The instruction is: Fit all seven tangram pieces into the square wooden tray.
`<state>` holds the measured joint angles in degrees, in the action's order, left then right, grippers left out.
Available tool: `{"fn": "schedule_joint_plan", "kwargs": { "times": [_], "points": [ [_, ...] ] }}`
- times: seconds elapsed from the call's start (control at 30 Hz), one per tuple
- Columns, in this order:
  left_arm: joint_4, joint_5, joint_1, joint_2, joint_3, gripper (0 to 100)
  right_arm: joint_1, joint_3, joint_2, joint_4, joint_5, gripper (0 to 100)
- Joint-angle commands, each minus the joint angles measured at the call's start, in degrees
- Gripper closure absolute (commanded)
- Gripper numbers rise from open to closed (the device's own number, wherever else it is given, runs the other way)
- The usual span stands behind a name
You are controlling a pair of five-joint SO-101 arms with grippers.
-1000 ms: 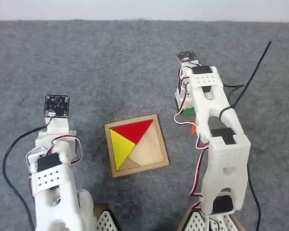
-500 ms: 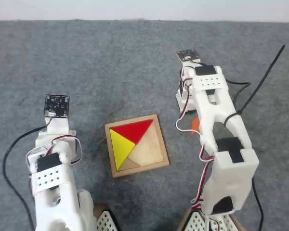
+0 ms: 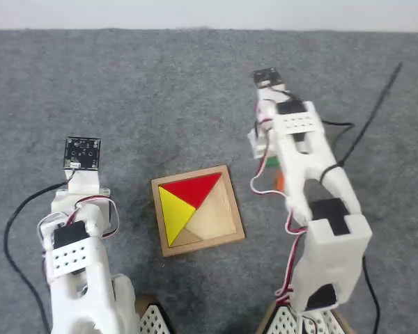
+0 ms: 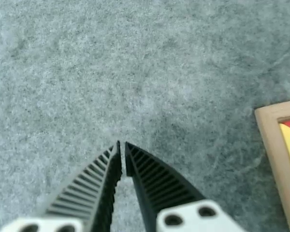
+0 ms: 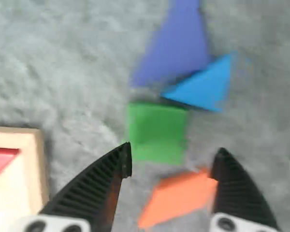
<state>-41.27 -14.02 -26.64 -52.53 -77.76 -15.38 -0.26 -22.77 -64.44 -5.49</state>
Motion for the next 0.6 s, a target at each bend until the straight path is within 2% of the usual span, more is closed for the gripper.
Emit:
{"fn": "schedule_joint_plan", "kwargs": {
  "times": [0.0,0.33,0.4,0.5,0.57],
  "points": [
    [0.97,0.09,-0.26,-1.41,0.57,99,-1.89,-5.8,-2.86,1.54,-0.09,70.1],
    [0.97,0.09,-0.26,-1.41,0.57,99,-1.54,-27.78,-18.68,-13.49,1.76,70.5],
    [0.97,0.09,-0.26,-1.41,0.57,99,-1.45,-31.21,-20.88,-15.87,1.76,74.4],
    [0.97,0.09,-0.26,-1.41,0.57,99,-0.66,-34.99,-23.08,-17.98,1.76,86.8],
    [0.97,0.09,-0.26,-1.41,0.57,99,0.13,-36.4,-23.87,-18.33,1.67,91.3]
  ]
}}
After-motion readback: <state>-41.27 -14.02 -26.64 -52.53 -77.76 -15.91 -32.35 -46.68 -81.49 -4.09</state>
